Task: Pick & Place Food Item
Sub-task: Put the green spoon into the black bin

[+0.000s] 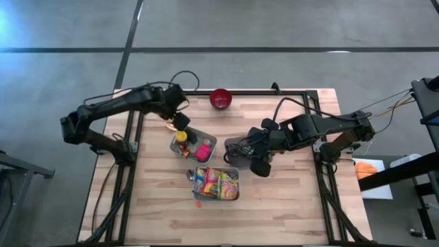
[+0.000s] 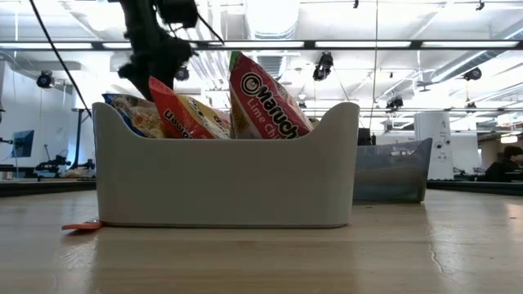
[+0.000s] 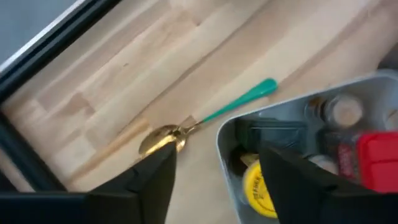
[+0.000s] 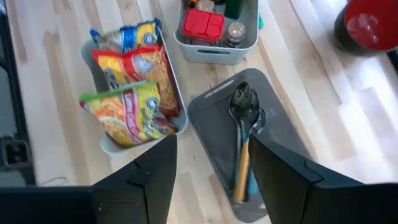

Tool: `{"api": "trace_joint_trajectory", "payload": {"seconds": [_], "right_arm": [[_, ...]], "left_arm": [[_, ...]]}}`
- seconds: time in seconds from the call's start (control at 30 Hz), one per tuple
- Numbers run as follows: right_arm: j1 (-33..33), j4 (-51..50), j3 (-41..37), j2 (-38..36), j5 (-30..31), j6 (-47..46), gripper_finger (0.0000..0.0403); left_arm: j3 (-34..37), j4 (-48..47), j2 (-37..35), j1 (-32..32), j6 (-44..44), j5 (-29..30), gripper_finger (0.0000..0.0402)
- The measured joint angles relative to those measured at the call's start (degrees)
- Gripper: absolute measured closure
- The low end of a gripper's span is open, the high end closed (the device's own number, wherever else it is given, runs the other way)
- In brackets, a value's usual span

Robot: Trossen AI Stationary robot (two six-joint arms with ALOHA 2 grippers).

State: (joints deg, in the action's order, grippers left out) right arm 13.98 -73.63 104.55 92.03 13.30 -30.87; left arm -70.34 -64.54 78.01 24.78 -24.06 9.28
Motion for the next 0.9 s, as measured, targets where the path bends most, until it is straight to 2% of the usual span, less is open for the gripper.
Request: {"api": "trace_joint_trajectory", "payload": {"seconds": [0.13,0.23,0.57,0.77,0.9], "right_arm": [[0.0,-2.1,0.0,-0.2,0.0,5.5,0.0209],[0.0,-4.7,0.0,-0.7,0.0,7.7,0.0209],[-0.4,-8.5,0.0,-2.5,0.1,8.4,0.0209],[-0.4,-8.5,0.0,-3.1,-0.1,7.9,0.0209],[-0.4,-8.5,0.0,-3.1,-0.3,6.0,0.0209]], "left_arm": [[1.2,1.4,2.7,2.1,10.7,0.6,0.021],[2.1,1.4,5.0,3.8,16.1,1.6,0.0222],[7.6,2.4,11.1,5.0,32.0,1.7,0.0224],[11.7,7.9,11.2,4.5,42.2,1.7,0.0224],[13.8,10.3,11.1,3.8,52.2,1.4,0.0224]]}}
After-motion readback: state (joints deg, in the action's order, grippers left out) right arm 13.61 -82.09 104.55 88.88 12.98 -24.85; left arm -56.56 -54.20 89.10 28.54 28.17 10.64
